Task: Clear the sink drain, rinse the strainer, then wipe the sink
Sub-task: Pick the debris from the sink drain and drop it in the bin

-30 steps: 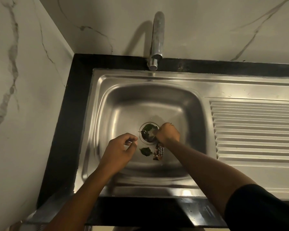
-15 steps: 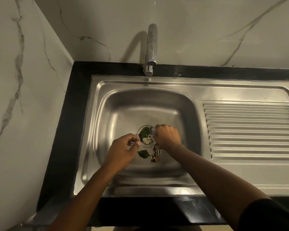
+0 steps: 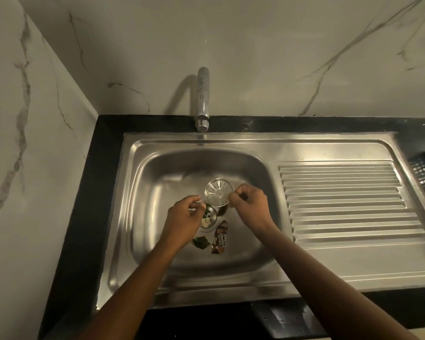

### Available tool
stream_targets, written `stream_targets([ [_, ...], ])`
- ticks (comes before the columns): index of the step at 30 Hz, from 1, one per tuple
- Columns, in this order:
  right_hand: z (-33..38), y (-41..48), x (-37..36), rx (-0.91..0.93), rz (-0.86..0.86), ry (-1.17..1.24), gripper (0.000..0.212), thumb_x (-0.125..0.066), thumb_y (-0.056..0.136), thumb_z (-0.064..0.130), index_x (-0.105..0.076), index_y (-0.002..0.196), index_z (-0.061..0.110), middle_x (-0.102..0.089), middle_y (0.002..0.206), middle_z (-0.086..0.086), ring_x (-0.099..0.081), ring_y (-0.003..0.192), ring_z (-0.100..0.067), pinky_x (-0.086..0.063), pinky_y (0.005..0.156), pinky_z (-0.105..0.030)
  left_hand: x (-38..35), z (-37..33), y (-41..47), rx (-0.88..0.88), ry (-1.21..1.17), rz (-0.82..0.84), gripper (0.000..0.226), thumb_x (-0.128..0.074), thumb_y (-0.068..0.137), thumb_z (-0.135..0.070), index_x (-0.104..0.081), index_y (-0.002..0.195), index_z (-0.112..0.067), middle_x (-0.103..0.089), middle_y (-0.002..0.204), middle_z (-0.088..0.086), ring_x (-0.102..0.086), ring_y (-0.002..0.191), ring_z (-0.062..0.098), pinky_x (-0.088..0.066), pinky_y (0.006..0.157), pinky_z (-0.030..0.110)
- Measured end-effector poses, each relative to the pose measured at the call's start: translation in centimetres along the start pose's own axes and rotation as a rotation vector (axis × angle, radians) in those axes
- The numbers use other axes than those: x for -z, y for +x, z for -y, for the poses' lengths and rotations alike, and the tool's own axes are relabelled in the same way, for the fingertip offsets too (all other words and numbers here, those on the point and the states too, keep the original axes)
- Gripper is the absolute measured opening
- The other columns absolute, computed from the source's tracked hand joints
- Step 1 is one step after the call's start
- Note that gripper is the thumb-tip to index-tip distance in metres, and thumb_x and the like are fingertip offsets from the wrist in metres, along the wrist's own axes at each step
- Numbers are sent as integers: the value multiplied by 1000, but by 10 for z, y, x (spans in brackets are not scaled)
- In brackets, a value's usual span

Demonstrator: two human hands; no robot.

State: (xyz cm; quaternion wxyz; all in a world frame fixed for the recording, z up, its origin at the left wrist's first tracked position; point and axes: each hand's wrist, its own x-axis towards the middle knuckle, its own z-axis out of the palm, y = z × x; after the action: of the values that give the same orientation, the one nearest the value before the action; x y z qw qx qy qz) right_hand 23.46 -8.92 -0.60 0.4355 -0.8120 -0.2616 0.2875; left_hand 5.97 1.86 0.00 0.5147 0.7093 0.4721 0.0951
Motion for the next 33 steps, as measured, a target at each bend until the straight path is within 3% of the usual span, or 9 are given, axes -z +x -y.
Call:
stream_targets([
  [2,7,4,9,-24,-3,109,18,-69,90,19,-66,78,7,-72,74,-8,-61,62,-6,-50,57,-16,-6,-10,6,-23,-9,14,35,-64,101,-32,-69,134,-22,-72,115,-5,-68,98,7,-47,77,12],
  [7,21,21,32,5,-20,283,26,-67,100,24,-65,88,1,-74,80,-9,-65,74,-12,-53,70,-20,-17,-34,20,-70,-58,18,22,-66,100,-31,-74,120,-25,-74,109,-11,-67,100,0,-56,89,26],
  [11,29,44,46,5,-57,358,24,-67,101,23,-65,85,6,-72,71,3,-63,66,-3,-50,61,-15,-23,-50,35,-78,-104,7,13,-68,99,-31,-76,109,-27,-75,101,-15,-69,97,0,-55,85,24],
  [21,41,133,56,-199,-206,500,21,-65,103,20,-60,83,15,-72,84,-6,-69,80,-14,-57,64,-25,-31,-70,63,-96,-126,23,14,-68,100,-29,-75,112,-25,-75,102,-12,-68,96,1,-50,78,19],
  [26,37,163,50,-276,-231,576,25,-62,103,9,-54,80,13,-63,73,-7,-59,62,-15,-54,52,-21,-34,-69,68,-91,-121,22,13,-67,100,-28,-75,110,-26,-75,102,-12,-69,96,3,-52,81,21],
  [33,30,188,46,-367,-249,642,28,-63,103,8,-52,77,12,-67,76,-10,-67,67,-15,-58,57,-23,-33,-61,74,-68,-89,17,10,-66,100,-29,-74,106,-30,-75,101,-12,-68,96,3,-51,78,21],
])
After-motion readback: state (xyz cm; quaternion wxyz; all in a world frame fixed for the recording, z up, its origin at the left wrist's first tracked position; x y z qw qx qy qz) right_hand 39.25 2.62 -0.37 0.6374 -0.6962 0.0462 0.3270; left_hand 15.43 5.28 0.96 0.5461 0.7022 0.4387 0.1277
